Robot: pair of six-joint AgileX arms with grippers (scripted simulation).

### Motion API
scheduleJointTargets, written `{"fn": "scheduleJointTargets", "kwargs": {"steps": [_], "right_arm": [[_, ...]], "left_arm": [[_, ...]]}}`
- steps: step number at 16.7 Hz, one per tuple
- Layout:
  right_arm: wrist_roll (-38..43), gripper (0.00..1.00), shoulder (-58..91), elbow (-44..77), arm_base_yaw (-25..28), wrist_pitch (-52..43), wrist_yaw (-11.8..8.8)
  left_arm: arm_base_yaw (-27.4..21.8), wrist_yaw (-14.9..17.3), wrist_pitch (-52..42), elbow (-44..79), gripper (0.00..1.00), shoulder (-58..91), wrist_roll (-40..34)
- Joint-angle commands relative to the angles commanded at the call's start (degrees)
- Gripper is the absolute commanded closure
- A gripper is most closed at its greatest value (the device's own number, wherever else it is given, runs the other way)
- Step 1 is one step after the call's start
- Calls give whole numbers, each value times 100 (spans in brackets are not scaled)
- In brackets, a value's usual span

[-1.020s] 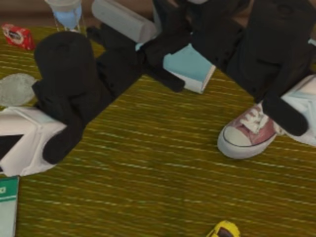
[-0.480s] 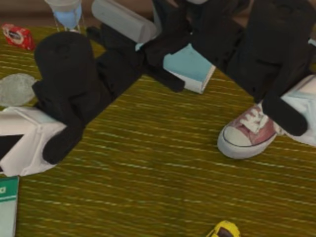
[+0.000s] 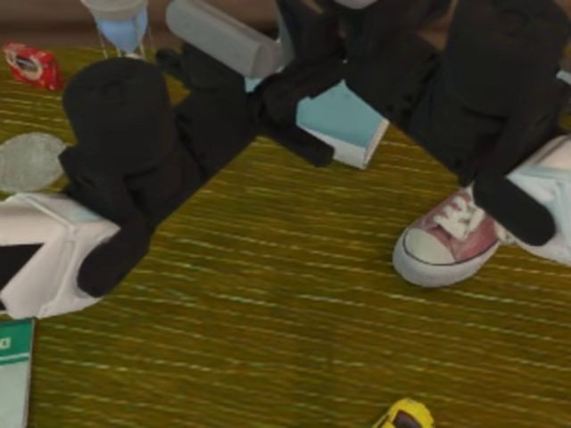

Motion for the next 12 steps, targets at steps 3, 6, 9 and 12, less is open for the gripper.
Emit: {"fn": "scheduleJointTargets", "kwargs": {"steps": [3, 6, 9, 12], "right_arm": [[0, 100, 0, 0, 0, 0, 0], [0, 100, 0, 0, 0, 0, 0], [-59, 100, -68, 44, -12, 4, 72], [-56, 100, -178, -70, -127, -3, -35]], "left_arm": [[0, 0, 0, 0, 0, 0, 0], [0, 0, 0, 0, 0, 0, 0], [154, -189, -4, -56, 0, 52, 104], [219, -172, -48, -277, 0, -180, 104]]}}
